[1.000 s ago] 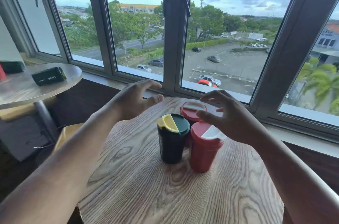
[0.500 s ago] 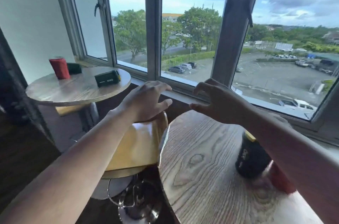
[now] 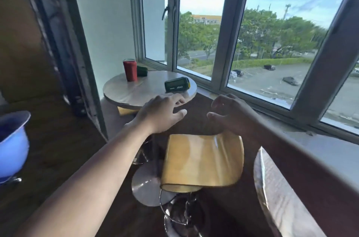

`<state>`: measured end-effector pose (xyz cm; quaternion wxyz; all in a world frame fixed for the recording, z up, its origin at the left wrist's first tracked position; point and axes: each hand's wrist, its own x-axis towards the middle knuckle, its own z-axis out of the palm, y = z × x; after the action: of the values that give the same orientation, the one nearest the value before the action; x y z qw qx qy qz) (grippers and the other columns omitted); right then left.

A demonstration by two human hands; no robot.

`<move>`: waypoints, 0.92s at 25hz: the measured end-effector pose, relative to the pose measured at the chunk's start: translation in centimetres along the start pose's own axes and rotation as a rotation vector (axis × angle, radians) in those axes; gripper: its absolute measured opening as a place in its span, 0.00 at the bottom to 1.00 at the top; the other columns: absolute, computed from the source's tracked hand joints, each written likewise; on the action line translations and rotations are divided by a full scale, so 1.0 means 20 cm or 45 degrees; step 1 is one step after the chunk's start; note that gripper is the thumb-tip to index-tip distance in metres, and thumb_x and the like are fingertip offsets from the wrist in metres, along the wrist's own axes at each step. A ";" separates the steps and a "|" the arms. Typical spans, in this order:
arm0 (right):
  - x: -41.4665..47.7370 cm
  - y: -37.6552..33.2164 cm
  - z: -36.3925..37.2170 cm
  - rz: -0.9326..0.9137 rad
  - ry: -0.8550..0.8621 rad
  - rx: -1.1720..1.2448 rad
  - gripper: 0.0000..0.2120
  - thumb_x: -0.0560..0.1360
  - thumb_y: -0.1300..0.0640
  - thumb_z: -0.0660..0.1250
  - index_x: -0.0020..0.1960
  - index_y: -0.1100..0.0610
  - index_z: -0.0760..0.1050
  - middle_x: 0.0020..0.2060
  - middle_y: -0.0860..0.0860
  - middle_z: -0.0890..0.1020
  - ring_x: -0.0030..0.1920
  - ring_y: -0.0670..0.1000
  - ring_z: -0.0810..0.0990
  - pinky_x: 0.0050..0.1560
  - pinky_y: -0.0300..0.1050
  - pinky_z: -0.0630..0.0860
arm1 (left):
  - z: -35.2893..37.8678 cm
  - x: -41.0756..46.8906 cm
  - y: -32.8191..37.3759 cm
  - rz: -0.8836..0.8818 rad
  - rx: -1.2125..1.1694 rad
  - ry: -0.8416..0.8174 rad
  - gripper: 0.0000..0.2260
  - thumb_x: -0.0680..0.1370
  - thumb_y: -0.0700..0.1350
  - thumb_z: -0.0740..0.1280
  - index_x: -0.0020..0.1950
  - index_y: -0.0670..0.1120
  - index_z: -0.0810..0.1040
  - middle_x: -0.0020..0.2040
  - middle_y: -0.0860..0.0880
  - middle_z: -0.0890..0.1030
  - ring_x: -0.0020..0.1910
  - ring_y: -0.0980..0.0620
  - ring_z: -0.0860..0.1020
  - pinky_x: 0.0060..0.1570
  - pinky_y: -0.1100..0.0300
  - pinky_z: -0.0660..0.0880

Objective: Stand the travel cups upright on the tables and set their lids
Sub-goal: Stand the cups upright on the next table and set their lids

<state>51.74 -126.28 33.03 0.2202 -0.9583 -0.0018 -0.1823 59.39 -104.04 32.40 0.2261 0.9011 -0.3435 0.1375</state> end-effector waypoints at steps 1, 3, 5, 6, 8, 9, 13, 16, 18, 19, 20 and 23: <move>0.06 -0.03 0.05 0.001 -0.004 0.024 0.14 0.71 0.44 0.73 0.52 0.50 0.78 0.51 0.49 0.77 0.49 0.49 0.78 0.48 0.42 0.71 | -0.01 0.01 -0.07 -0.022 -0.001 0.007 0.15 0.78 0.53 0.68 0.62 0.50 0.78 0.60 0.49 0.83 0.58 0.46 0.81 0.50 0.58 0.73; 0.18 -0.07 0.16 -0.002 -0.026 0.058 0.14 0.71 0.45 0.72 0.52 0.51 0.78 0.50 0.48 0.77 0.49 0.48 0.77 0.47 0.42 0.68 | -0.03 0.03 -0.21 -0.087 -0.005 0.007 0.15 0.78 0.55 0.67 0.62 0.51 0.78 0.61 0.51 0.83 0.59 0.46 0.80 0.54 0.54 0.76; 0.31 -0.10 0.25 0.000 -0.043 0.095 0.13 0.71 0.45 0.71 0.52 0.51 0.78 0.50 0.47 0.78 0.48 0.47 0.78 0.47 0.42 0.69 | -0.05 0.06 -0.33 -0.134 0.004 -0.008 0.17 0.78 0.56 0.67 0.64 0.52 0.77 0.63 0.51 0.82 0.62 0.46 0.79 0.57 0.51 0.77; 0.38 -0.11 0.29 -0.005 -0.052 0.120 0.12 0.71 0.45 0.71 0.51 0.50 0.78 0.51 0.47 0.79 0.49 0.47 0.79 0.48 0.43 0.71 | -0.05 0.08 -0.38 -0.148 0.013 -0.015 0.17 0.78 0.56 0.67 0.65 0.52 0.76 0.65 0.50 0.81 0.62 0.45 0.79 0.58 0.52 0.76; 0.54 -0.11 0.39 -0.004 -0.061 0.162 0.13 0.71 0.43 0.69 0.51 0.48 0.78 0.52 0.47 0.81 0.51 0.48 0.81 0.51 0.45 0.74 | -0.05 0.16 -0.49 -0.173 0.029 -0.022 0.18 0.79 0.56 0.67 0.66 0.51 0.76 0.66 0.50 0.80 0.63 0.46 0.79 0.55 0.56 0.74; 0.62 -0.11 0.44 -0.007 -0.060 0.175 0.13 0.71 0.43 0.69 0.52 0.48 0.78 0.53 0.46 0.81 0.52 0.49 0.80 0.52 0.46 0.74 | -0.05 0.21 -0.54 -0.182 0.034 -0.022 0.18 0.79 0.55 0.67 0.67 0.51 0.76 0.66 0.50 0.80 0.63 0.46 0.79 0.55 0.57 0.74; 0.96 -0.07 0.62 -0.033 -0.078 0.189 0.13 0.73 0.44 0.69 0.54 0.48 0.77 0.55 0.47 0.79 0.54 0.50 0.77 0.49 0.44 0.69 | -0.01 0.44 -0.79 -0.223 0.028 -0.039 0.19 0.79 0.55 0.67 0.67 0.51 0.75 0.66 0.50 0.80 0.64 0.46 0.78 0.62 0.50 0.75; 1.21 0.01 0.70 0.005 -0.079 0.212 0.15 0.74 0.43 0.68 0.55 0.50 0.78 0.56 0.49 0.80 0.55 0.51 0.78 0.48 0.45 0.69 | 0.03 0.63 -0.96 -0.242 0.042 -0.064 0.19 0.79 0.56 0.67 0.67 0.52 0.75 0.66 0.49 0.80 0.64 0.47 0.78 0.62 0.48 0.76; 1.35 0.07 0.75 0.041 -0.060 0.223 0.15 0.74 0.43 0.69 0.55 0.51 0.78 0.55 0.50 0.81 0.55 0.52 0.79 0.48 0.45 0.70 | 0.07 0.76 -1.05 -0.236 0.043 -0.066 0.18 0.79 0.55 0.67 0.67 0.51 0.76 0.65 0.49 0.81 0.63 0.47 0.78 0.61 0.49 0.76; 1.40 0.10 0.77 0.056 -0.051 0.223 0.15 0.74 0.44 0.69 0.55 0.52 0.78 0.55 0.50 0.81 0.54 0.52 0.79 0.47 0.45 0.70 | 0.08 0.82 -1.08 -0.233 0.035 -0.073 0.18 0.79 0.55 0.67 0.67 0.51 0.76 0.64 0.49 0.81 0.63 0.47 0.79 0.60 0.50 0.76; 1.45 0.13 0.79 0.074 -0.048 0.217 0.15 0.74 0.44 0.69 0.55 0.52 0.78 0.55 0.50 0.81 0.54 0.52 0.79 0.47 0.45 0.70 | 0.10 0.88 -1.12 -0.234 0.022 -0.085 0.18 0.79 0.55 0.67 0.67 0.50 0.76 0.64 0.49 0.81 0.62 0.47 0.79 0.60 0.50 0.76; 1.58 0.23 0.85 0.139 -0.029 0.202 0.14 0.74 0.46 0.70 0.55 0.52 0.78 0.55 0.51 0.80 0.53 0.52 0.79 0.47 0.44 0.69 | 0.19 1.07 -1.22 -0.208 -0.029 -0.131 0.19 0.79 0.54 0.67 0.68 0.49 0.75 0.63 0.49 0.81 0.62 0.47 0.79 0.60 0.50 0.76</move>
<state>87.45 -125.79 27.92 0.3050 -0.9385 0.0333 -0.1583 91.92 -101.69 30.02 0.2289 0.9293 -0.2816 0.0685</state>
